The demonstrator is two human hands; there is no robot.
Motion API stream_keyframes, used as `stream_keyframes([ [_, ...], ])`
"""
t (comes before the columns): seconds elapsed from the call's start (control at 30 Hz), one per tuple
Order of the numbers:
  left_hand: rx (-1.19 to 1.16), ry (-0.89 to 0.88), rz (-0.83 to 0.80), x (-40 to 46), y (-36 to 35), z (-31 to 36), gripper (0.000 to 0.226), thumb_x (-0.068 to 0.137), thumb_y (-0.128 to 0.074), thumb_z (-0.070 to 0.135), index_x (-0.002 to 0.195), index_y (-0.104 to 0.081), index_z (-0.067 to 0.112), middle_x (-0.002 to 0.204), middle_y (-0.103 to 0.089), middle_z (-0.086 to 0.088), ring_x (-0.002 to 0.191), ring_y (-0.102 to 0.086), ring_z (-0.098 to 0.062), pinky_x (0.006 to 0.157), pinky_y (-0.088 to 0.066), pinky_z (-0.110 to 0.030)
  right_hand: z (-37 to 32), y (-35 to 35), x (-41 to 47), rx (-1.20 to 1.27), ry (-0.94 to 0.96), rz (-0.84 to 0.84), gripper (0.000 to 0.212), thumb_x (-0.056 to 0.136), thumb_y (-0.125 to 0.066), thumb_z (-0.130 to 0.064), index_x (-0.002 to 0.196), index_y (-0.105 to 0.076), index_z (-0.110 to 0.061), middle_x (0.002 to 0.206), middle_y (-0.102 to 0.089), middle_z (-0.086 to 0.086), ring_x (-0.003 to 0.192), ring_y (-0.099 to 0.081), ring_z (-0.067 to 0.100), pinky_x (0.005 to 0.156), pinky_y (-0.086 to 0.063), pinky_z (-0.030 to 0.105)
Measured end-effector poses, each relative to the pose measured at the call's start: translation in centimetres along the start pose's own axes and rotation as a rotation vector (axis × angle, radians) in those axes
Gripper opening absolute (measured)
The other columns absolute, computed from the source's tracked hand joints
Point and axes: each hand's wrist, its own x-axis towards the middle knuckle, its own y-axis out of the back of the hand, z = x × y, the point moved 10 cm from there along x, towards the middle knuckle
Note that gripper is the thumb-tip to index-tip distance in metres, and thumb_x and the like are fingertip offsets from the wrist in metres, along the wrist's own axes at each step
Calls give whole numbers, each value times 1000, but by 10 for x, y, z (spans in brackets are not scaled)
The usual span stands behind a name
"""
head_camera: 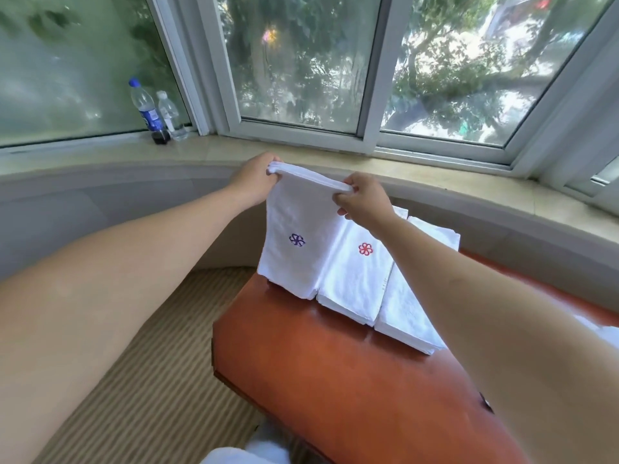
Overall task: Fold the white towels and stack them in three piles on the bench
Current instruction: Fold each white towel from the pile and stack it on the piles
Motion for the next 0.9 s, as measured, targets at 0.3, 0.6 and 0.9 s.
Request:
stream_keyframes([
  [0.3, -29, -57, -133, 135, -60, -19, 29, 97, -61, 23, 125, -61, 16, 113, -62, 1, 100, -57, -21, 80, -41, -28, 43, 6, 98, -68, -114, 127, 17, 88, -61, -20, 104, -58, -26, 79, -61, -11, 73, -74, 23, 67, -58, 37],
  [0.6, -98, -2, -330, 255, -173, -77, 15, 95, -62, 15, 110, -59, 17, 101, -60, 2, 94, -57, -22, 71, -43, -28, 134, -18, 209, -159, -289, 187, 34, 93, -52, -16, 125, -64, -17, 103, -71, 2, 95, -70, 28, 84, -58, 41],
  [0.9, -108, 83, -427, 315, -278, -134, 18, 96, -53, 27, 112, -60, 29, 110, -67, 5, 100, -63, -19, 85, -50, -36, 235, -45, 283, -266, -428, 183, 39, 95, -49, -18, 132, -62, -20, 118, -70, 0, 101, -62, 19, 77, -37, 24],
])
